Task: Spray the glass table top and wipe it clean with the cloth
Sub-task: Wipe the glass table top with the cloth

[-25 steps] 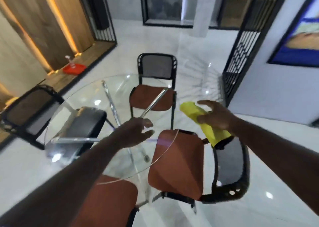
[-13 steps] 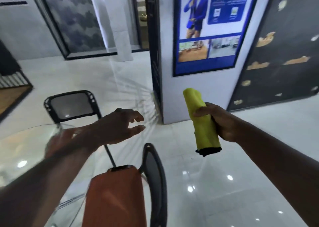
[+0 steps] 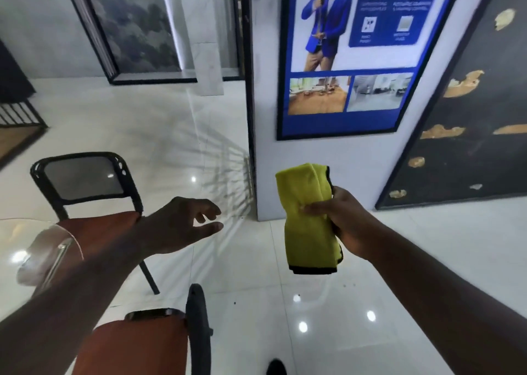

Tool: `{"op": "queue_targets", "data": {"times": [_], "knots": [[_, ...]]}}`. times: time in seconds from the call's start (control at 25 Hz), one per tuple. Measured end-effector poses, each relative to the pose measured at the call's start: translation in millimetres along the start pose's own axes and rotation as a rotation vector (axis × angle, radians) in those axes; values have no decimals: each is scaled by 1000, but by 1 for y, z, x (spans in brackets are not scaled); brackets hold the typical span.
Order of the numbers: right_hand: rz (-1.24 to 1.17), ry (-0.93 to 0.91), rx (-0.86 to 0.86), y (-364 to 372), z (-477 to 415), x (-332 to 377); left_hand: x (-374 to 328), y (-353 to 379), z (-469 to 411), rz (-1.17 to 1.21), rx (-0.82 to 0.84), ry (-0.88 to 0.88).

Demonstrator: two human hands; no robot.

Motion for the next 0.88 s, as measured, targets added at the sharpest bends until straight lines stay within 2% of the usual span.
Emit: {"op": "queue_targets", "data": {"times": [0.16,0.32,0.52,0.64,0.72,0.76,0.84,0.88], "knots": [[22,6,35,16,-110,11,41,-15,-83,86,-72,-80],[-6,59,210,62,-218,33,88,-55,-149,137,-141,-215],[31,3,361,137,-331,41,134,-99,-175,76,-206,-404],[119,-8,546,221,-397,17,184,-119,-161,-55,-355,-522],[159,-12,673,284,-433,1,220,-123,-148,42,-426,-591],[168,-16,743,317,-447,-3,253,-114,-143,99,-377,-671],[205,-42,871,377,-464,-10,322,-93,-112,180,-517,-841],[244,-52,956,413,-468,-14,344,-80,-94,295,-520,-921]]}}
Point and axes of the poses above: each hand's wrist, its own z-axis away from the middle knuckle, its own y-axis out of the palm, x = y × z, the point moved 6 cm from there along -z, towards the middle knuckle, and after that the axes turned 10 degrees about -y, right-handed, at the moved point
